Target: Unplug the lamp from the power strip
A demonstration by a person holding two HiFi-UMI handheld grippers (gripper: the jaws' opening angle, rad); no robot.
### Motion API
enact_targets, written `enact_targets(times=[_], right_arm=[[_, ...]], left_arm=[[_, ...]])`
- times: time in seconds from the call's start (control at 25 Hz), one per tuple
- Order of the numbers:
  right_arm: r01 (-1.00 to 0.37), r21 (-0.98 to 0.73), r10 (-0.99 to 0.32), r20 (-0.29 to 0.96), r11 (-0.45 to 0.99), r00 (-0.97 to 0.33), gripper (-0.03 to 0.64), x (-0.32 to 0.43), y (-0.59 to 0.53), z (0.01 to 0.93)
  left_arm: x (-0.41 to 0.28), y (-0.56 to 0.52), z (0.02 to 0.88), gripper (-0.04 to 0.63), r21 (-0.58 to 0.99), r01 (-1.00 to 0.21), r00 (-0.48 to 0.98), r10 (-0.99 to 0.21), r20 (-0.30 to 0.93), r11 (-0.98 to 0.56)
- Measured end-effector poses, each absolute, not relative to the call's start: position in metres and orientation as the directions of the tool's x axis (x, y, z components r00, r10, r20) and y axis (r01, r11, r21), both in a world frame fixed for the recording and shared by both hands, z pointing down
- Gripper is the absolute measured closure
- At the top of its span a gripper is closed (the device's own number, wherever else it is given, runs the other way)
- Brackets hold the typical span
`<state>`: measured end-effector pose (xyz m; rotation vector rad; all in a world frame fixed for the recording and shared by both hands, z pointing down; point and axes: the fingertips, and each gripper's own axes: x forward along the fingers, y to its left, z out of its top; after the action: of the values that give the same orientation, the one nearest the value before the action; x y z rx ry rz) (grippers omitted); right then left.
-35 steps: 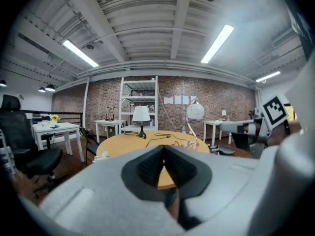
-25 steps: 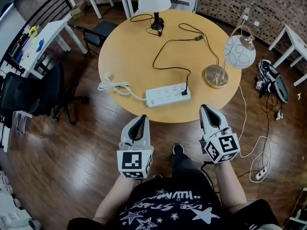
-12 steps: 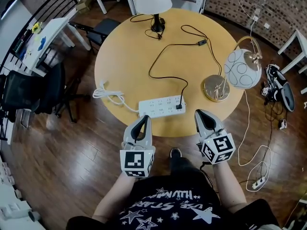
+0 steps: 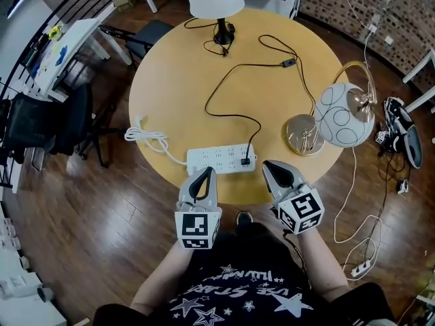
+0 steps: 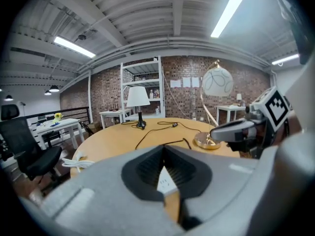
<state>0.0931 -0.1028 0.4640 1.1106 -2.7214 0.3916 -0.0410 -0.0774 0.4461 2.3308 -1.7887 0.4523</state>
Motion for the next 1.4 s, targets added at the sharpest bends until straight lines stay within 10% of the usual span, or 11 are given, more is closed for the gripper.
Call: enact_targets(times=[0.72, 1.4], right_arm=[[-0.696, -0.181, -0.585, 0.42, 0.695, -0.693, 0.425, 0.061, -0.102, 0.519], [-0.685, -0.106, -0.545, 0.523, 0.721, -0.655, 0.424, 0.036, -0.114, 0.544]], left_arm=[[-0.023, -0.12, 0.539, 0.594, 0.014, -0.921, 0.323, -0.743, 0.586, -0.39], [-0.013, -0.123, 0.57, 0.594, -0.009, -0.871, 0.333, -0.603, 0.725, -0.492]])
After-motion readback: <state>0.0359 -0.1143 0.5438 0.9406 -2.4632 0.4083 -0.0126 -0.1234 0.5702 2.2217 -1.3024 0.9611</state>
